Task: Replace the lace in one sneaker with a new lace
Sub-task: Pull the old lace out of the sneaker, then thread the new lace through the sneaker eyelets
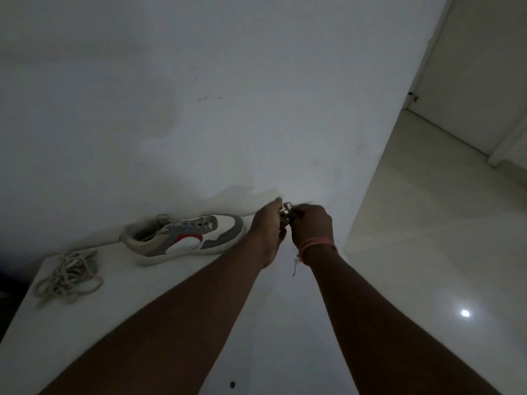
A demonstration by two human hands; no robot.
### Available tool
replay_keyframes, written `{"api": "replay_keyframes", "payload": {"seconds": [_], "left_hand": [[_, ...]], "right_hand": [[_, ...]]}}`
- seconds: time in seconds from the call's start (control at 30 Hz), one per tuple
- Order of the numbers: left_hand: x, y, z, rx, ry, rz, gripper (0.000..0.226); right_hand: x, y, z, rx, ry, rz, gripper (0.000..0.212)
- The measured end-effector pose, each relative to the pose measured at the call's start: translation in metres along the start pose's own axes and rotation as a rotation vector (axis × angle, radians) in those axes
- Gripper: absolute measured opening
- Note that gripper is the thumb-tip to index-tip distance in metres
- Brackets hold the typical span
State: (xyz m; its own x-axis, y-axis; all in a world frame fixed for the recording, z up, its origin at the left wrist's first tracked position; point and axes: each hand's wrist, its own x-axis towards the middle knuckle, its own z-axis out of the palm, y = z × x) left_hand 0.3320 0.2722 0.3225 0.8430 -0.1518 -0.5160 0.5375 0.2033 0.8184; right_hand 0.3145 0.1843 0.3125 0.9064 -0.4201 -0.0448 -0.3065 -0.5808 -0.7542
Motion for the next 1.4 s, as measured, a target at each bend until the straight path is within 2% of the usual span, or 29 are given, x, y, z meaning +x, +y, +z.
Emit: {"api": "replay_keyframes", "payload": {"seconds": [0.07, 0.13, 0.23, 0.33, 0.43, 0.53, 0.67, 0.8, 0.9, 0.93, 1.0, 1.1, 1.2, 1.3, 1.33, 1.4], "left_hand": [[0.013, 0.004, -0.006, 0.079, -0.033, 0.013, 0.055], [0.023, 0.007, -0.013, 0.110, -0.016, 0.019, 0.063], [0.026, 0.008, -0.021, 0.078, 0.009, -0.034, 0.065], [0.023, 0.001, -0.028, 0.097, -0.005, -0.059, 0.065], [0.007, -0.001, -0.041, 0.076, -0.039, -0.080, 0.065], [-0.020, -0.003, -0.054, 0.156, -0.040, -0.096, 0.063], [-0.054, -0.016, -0.081, 0.404, 0.097, -0.078, 0.058], [-0.102, -0.013, -0.119, 0.545, 0.213, 0.097, 0.042], [-0.133, -0.010, -0.147, 0.818, 0.385, 0.178, 0.036], [-0.139, -0.011, -0.159, 0.970, 0.418, 0.225, 0.034], [-0.148, -0.011, -0.185, 1.191, 0.415, 0.206, 0.034], [-0.152, -0.019, -0.217, 1.351, 0.391, 0.140, 0.035], [-0.143, -0.021, -0.236, 1.485, 0.383, 0.123, 0.033], [-0.124, 0.000, -0.227, 1.455, 0.419, 0.180, 0.036], [-0.118, 0.012, -0.219, 1.402, 0.428, 0.199, 0.036], [-0.102, 0.037, -0.208, 1.365, 0.453, 0.242, 0.034]], "right_hand": [[0.017, 0.003, 0.008, -0.041, 0.015, -0.046, 0.028], [0.026, 0.009, 0.017, -0.102, -0.045, -0.078, 0.041], [0.029, 0.020, 0.028, -0.181, -0.216, -0.085, 0.073], [0.023, 0.026, 0.030, -0.182, -0.203, -0.063, 0.086], [-0.005, 0.026, 0.028, -0.153, -0.088, -0.015, 0.080], [-0.047, 0.016, 0.027, -0.148, -0.024, -0.091, 0.060], [-0.100, -0.010, 0.035, -0.158, -0.191, -0.176, 0.039], [-0.157, -0.048, 0.039, -0.117, -0.255, -0.229, 0.027], [-0.198, -0.072, 0.046, -0.145, -0.383, -0.294, 0.041], [-0.210, -0.077, 0.048, -0.182, -0.456, -0.309, 0.049], [-0.235, -0.085, 0.049, -0.295, -0.629, -0.316, 0.064], [-0.264, -0.084, 0.054, -0.357, -0.785, -0.114, 0.100], [-0.271, -0.076, 0.076, -0.353, -0.758, -0.096, 0.093], [-0.253, -0.085, 0.066, -0.162, -0.829, -0.011, 0.104], [-0.244, -0.090, 0.055, -0.132, -0.854, 0.000, 0.094], [-0.221, -0.096, 0.030, 0.004, -0.853, 0.136, 0.054]]}}
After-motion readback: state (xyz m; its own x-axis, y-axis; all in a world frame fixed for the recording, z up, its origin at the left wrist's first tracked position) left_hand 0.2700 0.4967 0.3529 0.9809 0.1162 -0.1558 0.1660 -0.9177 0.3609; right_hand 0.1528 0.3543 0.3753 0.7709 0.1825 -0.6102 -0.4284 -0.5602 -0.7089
